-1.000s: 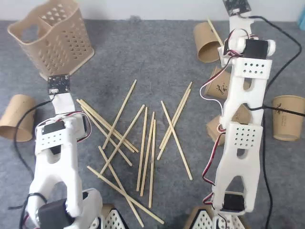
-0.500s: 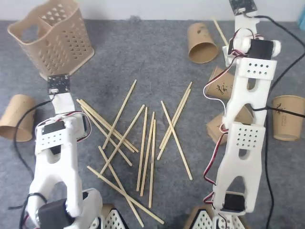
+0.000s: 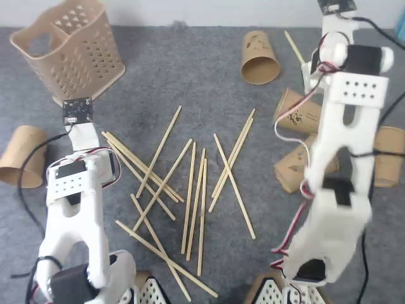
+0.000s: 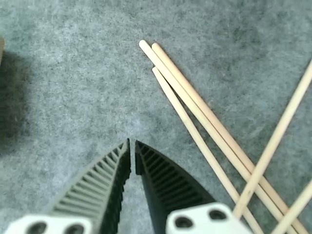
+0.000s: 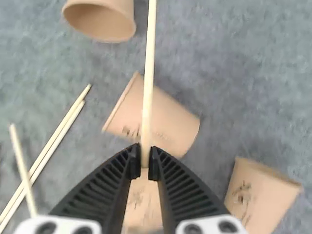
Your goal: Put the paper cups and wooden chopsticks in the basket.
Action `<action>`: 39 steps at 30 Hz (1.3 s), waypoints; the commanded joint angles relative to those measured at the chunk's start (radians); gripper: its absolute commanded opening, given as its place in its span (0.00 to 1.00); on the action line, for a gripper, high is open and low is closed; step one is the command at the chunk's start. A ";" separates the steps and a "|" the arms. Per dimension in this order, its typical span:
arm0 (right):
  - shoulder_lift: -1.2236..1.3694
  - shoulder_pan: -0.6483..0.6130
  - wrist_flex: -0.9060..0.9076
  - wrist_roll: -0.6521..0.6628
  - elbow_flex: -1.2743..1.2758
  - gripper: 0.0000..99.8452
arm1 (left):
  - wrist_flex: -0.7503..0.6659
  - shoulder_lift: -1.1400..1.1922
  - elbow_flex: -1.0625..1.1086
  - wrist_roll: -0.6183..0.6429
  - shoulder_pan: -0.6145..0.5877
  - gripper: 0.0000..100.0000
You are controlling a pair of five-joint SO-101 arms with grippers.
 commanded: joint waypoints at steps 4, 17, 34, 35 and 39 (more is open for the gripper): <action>-0.432 -0.070 0.010 -0.005 0.384 0.01 | -0.021 -0.005 -0.036 -0.020 -0.008 0.01; -0.949 -0.176 -0.389 -0.002 1.188 0.01 | -0.018 -0.005 -0.036 -0.020 -0.009 0.01; -0.668 -0.128 -1.067 -0.011 1.461 0.01 | -0.020 -0.005 -0.036 -0.020 -0.018 0.01; -0.636 -0.130 -1.101 -0.011 1.450 0.01 | -0.020 -0.005 -0.036 -0.020 -0.018 0.01; -0.509 -0.130 -1.199 -0.011 1.399 0.01 | -0.020 -0.005 -0.036 -0.020 -0.018 0.01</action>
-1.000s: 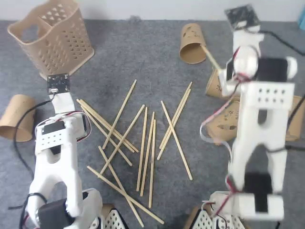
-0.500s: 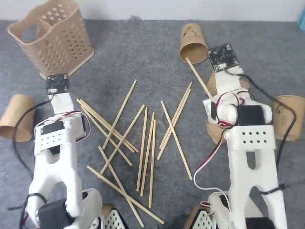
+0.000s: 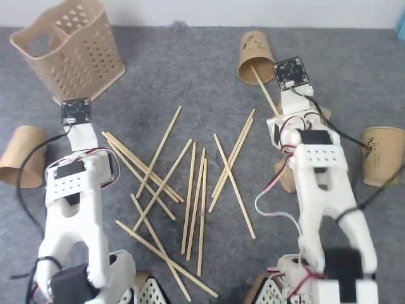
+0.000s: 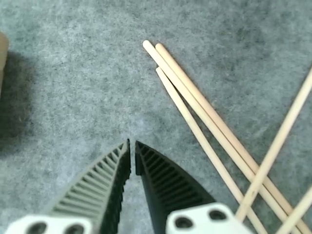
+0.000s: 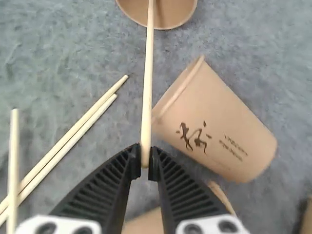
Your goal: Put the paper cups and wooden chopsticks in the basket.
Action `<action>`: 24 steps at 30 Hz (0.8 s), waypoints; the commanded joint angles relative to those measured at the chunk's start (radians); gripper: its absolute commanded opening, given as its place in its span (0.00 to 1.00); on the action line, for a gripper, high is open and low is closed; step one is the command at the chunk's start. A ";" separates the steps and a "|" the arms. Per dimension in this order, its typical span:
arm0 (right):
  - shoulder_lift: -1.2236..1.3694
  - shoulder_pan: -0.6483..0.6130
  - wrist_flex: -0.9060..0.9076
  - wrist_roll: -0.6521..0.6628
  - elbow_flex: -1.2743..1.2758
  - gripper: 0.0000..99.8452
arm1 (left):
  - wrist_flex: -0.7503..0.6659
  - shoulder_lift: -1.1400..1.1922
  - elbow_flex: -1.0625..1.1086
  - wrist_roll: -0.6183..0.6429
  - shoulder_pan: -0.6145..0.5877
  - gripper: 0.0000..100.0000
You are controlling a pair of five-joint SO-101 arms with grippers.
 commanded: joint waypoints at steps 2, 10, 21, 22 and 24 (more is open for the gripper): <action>0.111 -0.002 -0.077 -0.006 -0.112 0.01 | -0.020 -0.005 -0.036 -0.009 -0.006 0.01; 0.228 -0.070 0.035 0.055 -0.153 0.01 | -0.020 -0.005 -0.036 -0.009 -0.006 0.01; 0.139 -0.156 0.116 0.175 -0.028 0.01 | -0.020 -0.005 -0.036 -0.009 -0.006 0.01; 0.102 -0.179 0.116 0.183 0.009 0.01 | -0.020 -0.005 -0.036 -0.009 -0.006 0.01; 0.013 -0.217 0.116 0.181 0.081 0.01 | -0.020 -0.005 -0.036 -0.009 -0.006 0.01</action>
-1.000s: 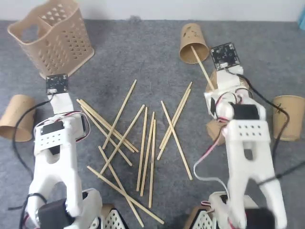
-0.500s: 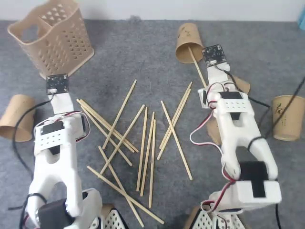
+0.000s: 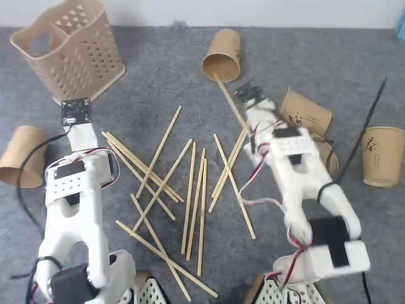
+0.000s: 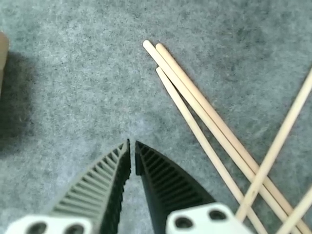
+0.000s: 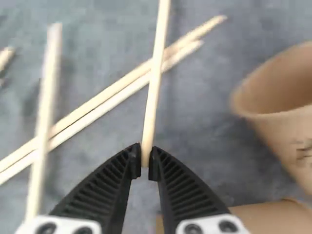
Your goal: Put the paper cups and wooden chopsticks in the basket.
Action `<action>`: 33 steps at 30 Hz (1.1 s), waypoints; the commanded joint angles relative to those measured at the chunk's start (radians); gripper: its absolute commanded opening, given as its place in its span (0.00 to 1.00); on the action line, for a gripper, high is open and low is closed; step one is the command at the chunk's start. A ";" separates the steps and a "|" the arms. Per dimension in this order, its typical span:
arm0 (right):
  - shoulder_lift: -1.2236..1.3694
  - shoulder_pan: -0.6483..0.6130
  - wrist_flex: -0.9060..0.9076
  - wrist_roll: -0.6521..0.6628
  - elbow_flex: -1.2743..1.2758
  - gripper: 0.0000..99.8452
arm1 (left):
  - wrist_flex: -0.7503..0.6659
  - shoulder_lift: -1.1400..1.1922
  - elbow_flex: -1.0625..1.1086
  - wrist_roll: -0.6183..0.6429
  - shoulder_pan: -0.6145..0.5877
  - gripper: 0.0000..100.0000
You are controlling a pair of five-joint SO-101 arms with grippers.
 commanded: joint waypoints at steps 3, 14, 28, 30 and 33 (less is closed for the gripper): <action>-0.312 -0.090 0.007 0.021 0.158 0.01 | -0.020 -0.005 -0.036 -0.009 -0.006 0.01; -0.803 -0.130 0.163 0.020 0.359 0.01 | -0.020 -0.005 -0.036 -0.009 -0.008 0.01; -0.924 -0.127 0.458 -0.005 0.422 0.14 | -0.017 -0.006 -0.036 -0.002 0.058 0.10; -0.924 -0.124 0.461 -0.005 0.434 0.15 | -0.017 -0.012 -0.039 0.000 0.064 0.15; -0.924 -0.101 0.479 -0.037 0.436 0.13 | -0.015 -0.015 -0.079 -0.003 0.104 0.17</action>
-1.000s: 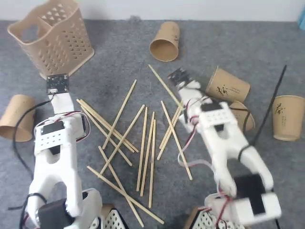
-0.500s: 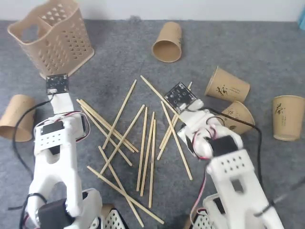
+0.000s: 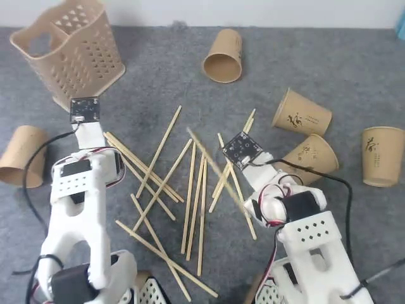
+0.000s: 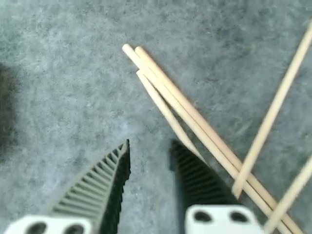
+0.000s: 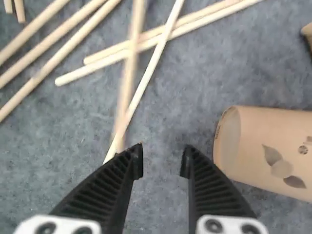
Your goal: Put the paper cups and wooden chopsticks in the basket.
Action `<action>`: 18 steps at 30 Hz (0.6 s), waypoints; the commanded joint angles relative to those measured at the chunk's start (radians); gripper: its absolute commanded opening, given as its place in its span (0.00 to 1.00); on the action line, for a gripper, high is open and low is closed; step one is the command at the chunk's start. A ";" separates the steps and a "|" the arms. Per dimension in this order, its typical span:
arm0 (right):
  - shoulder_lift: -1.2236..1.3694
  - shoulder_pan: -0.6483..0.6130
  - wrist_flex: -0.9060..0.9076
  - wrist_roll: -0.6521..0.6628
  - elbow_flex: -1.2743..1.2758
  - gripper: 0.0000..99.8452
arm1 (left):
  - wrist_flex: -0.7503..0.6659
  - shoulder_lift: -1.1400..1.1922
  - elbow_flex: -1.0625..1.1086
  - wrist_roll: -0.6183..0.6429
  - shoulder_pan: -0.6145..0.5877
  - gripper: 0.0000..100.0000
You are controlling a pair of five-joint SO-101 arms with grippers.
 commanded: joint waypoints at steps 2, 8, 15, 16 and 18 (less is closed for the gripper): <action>-0.031 0.064 -0.013 -0.114 -0.009 0.12 | 0.012 -0.014 -0.140 -0.002 0.083 0.17; -0.031 0.203 -0.214 -0.275 0.095 0.12 | 0.100 -0.005 -0.358 0.000 0.285 0.17; -0.031 0.302 -0.506 -0.328 0.253 0.12 | 0.038 0.155 -0.579 0.095 0.430 0.18; -0.031 0.311 -0.510 -0.330 0.256 0.12 | 0.035 0.204 -0.621 0.097 0.448 0.18; -0.031 0.314 -0.513 -0.330 0.259 0.12 | 0.035 0.307 -0.700 0.097 0.482 0.18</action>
